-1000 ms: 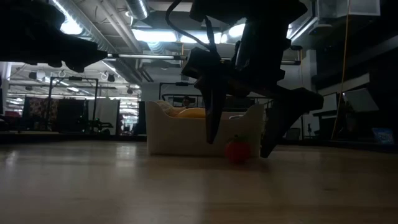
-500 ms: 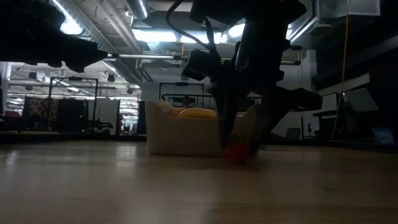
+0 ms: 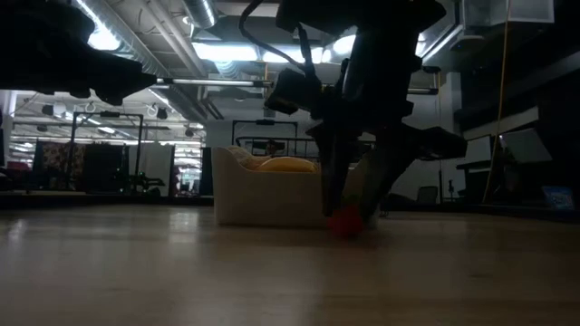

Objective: Sort produce into baskets
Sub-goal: Put the orange strawberry into the black wire basket

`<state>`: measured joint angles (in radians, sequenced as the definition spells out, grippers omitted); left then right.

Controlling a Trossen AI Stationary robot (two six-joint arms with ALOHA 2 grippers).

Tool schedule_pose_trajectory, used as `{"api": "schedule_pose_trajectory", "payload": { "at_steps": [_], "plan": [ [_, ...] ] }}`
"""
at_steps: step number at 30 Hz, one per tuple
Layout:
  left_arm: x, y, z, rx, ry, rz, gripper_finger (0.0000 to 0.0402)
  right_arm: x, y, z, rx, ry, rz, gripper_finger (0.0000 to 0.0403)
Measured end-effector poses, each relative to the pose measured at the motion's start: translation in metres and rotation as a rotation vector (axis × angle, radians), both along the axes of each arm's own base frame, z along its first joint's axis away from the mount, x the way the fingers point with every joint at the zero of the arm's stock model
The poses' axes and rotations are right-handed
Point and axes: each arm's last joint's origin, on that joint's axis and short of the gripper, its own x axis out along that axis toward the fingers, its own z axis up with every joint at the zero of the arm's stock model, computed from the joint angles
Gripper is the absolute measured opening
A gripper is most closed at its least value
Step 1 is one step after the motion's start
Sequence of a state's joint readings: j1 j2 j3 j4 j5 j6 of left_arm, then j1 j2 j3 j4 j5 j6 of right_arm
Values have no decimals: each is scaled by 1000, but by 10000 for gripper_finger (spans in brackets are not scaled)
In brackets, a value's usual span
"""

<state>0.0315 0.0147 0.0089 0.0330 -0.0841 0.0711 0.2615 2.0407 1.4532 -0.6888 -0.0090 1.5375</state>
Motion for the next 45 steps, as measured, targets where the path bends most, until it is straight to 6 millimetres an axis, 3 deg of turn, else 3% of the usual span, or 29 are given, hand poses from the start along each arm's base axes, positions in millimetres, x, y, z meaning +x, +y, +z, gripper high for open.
{"api": "schedule_pose_trajectory", "payload": {
  "at_steps": [7, 16, 23, 27, 36, 41, 45],
  "plan": [
    [0, 0, 0, -1, 0, 0, 235, 2, 0, 26, -50, 51, 62, 130],
    [0, 0, 0, -10, -1, -1, 235, 4, -9, 87, -158, 116, 187, 130],
    [0, 0, 0, -11, -1, -1, 235, 6, -57, 135, -361, 129, 279, 129],
    [0, 0, 0, -12, -1, -1, 235, 11, -96, 151, -443, 109, 342, 129],
    [0, 0, 0, -12, -1, 0, 235, 7, -179, 154, -493, 146, 383, 129],
    [0, 0, 0, -12, -1, 0, 235, 0, -208, 154, -479, 161, 324, 133],
    [0, 0, 0, -12, -1, 0, 235, -3, -221, 149, -434, 161, 307, 154]
  ]
}}
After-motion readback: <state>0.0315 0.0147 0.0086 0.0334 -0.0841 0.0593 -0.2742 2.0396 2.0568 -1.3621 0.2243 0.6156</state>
